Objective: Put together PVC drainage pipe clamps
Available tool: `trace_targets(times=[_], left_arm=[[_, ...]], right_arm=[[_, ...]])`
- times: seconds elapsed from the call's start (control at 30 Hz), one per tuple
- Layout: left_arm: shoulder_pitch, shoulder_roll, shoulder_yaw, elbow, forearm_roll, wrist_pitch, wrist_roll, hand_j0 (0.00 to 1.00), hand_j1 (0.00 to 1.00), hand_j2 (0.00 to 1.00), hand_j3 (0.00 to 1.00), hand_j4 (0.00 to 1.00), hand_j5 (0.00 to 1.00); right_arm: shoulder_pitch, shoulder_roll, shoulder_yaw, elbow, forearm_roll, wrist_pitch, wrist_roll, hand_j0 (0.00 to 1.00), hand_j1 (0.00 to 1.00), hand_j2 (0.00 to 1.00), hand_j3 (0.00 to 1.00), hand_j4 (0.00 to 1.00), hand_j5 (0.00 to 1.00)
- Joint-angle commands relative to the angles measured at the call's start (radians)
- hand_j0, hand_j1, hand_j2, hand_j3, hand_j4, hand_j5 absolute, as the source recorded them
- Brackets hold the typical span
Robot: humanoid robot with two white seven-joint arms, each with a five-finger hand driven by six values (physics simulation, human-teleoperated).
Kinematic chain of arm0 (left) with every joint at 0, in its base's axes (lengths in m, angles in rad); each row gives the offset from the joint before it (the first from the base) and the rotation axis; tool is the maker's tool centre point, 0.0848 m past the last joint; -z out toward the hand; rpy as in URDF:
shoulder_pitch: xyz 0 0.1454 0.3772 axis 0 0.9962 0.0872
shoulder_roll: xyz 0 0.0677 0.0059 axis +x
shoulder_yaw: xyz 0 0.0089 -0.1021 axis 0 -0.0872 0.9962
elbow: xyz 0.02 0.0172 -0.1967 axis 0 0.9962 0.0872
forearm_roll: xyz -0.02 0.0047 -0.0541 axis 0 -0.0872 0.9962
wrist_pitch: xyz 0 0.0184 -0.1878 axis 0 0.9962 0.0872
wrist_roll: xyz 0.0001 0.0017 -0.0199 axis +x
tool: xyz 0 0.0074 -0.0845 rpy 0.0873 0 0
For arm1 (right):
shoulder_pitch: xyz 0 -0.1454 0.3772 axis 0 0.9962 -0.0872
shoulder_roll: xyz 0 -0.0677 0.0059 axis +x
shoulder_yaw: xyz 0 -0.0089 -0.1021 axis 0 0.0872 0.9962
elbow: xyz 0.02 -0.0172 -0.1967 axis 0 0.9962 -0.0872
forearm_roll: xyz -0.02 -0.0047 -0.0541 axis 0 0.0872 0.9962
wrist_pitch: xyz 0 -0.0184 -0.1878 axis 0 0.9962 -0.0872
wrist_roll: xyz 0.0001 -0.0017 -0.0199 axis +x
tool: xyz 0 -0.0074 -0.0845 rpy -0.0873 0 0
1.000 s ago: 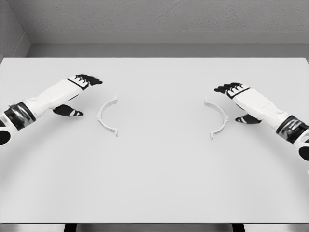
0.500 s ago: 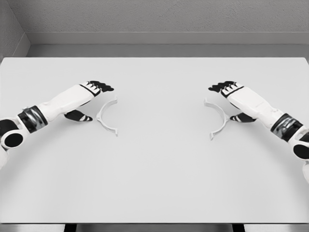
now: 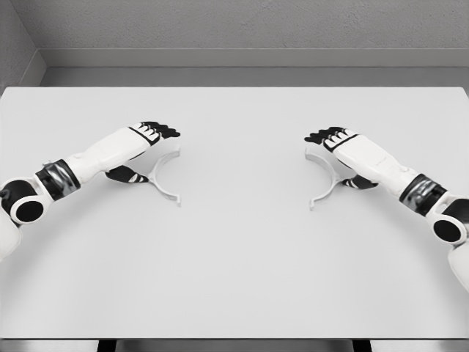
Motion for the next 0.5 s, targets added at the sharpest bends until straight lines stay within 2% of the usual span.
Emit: trace_targets(times=[0.0, 0.17, 0.47], left_arm=[[0.0, -0.002, 0.002, 0.001, 0.007, 0.0, 0.001, 1.0, 1.0, 1.0, 1.0, 1.0, 1.0], [0.005, -0.048, 0.0, -0.006, 0.003, 0.0, 0.001, 1.0, 1.0, 1.0, 1.0, 1.0, 1.0], [0.003, -0.068, 0.0, -0.009, 0.008, 0.0, 0.001, 1.0, 1.0, 1.0, 1.0, 1.0, 1.0]], right_arm=[[0.0, 0.006, 0.006, -0.002, -0.006, 0.001, 0.006, 1.0, 1.0, 1.0, 1.0, 1.0, 1.0], [-0.008, 0.006, 0.008, -0.022, -0.006, 0.001, 0.006, 1.0, 1.0, 1.0, 1.0, 1.0, 1.0], [-0.014, 0.023, 0.021, -0.025, -0.004, 0.001, 0.007, 1.0, 1.0, 1.0, 1.0, 1.0, 1.0]])
